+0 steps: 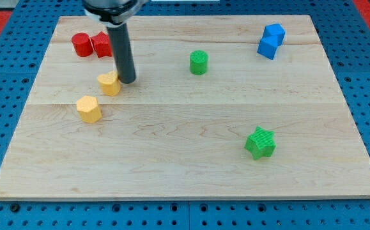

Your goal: Slide the yellow heart down a bit

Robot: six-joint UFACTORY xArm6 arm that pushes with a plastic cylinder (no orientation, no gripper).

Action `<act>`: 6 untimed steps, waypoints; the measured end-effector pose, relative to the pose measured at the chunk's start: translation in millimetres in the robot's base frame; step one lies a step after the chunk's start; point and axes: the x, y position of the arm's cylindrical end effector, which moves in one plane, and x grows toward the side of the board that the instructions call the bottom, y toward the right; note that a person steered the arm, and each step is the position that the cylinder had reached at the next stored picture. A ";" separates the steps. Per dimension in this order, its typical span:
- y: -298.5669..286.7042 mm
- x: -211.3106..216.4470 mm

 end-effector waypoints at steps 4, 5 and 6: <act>1.8 -19.6; -37.6 -15.0; -46.4 -2.4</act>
